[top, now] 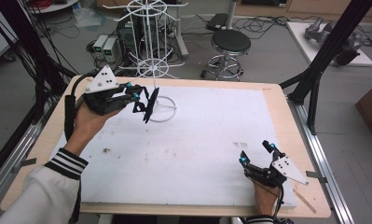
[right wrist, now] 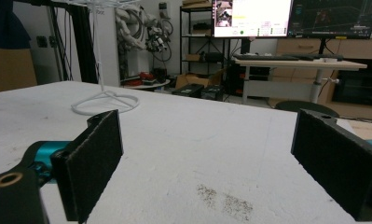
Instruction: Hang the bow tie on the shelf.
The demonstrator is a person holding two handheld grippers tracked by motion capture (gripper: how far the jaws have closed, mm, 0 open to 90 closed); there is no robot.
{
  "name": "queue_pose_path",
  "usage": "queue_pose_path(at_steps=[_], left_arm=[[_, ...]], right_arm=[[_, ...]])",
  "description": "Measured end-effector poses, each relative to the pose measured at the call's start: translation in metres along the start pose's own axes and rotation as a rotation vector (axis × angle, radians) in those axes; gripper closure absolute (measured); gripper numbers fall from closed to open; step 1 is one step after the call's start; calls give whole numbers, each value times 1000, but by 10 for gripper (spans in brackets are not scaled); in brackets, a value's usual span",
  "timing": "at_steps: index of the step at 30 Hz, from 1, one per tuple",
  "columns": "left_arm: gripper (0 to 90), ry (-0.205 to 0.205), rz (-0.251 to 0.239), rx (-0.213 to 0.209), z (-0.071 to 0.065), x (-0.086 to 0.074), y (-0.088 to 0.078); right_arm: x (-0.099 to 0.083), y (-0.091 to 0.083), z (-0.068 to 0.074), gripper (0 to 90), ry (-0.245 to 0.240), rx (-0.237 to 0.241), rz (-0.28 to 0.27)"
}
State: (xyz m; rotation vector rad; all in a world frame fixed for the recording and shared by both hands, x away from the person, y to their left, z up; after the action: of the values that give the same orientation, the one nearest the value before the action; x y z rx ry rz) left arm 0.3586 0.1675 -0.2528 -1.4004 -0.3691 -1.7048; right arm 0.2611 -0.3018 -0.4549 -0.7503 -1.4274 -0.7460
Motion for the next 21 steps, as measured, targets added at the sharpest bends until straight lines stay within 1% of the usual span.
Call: queue_pose_path(at_steps=[3,4,5,15,21], left_arm=[[811,2,-6,-5,-2,2,3],[810,-4,-8,-5,-3,3,4],[810,1,-6,-5,-3,3,5],[811,4,-14,-17,-9,13,18],[810,-7,-9,-13,-8,14,27]], right_arm=[[0,0,0,80,2,2,-1],[0,0,0,80,3,2,-2],[0,0,0,80,3,2,-2],[0,0,0,80,10,3,-2],[0,0,0,80,12,5,-3]])
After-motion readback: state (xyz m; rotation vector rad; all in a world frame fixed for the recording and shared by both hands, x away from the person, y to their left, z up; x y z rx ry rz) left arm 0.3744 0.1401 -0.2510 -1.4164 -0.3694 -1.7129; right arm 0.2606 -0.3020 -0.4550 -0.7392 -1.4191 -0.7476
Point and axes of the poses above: each handheld gripper's, and its own axes: y roughly forward along the jaws, x roughly out of its top, z roughly to its left, the point moved 1 cm from there along y, roughly forward along the jaws, and after that the axes turned 10 degrees about x, right-handed, at the moved point
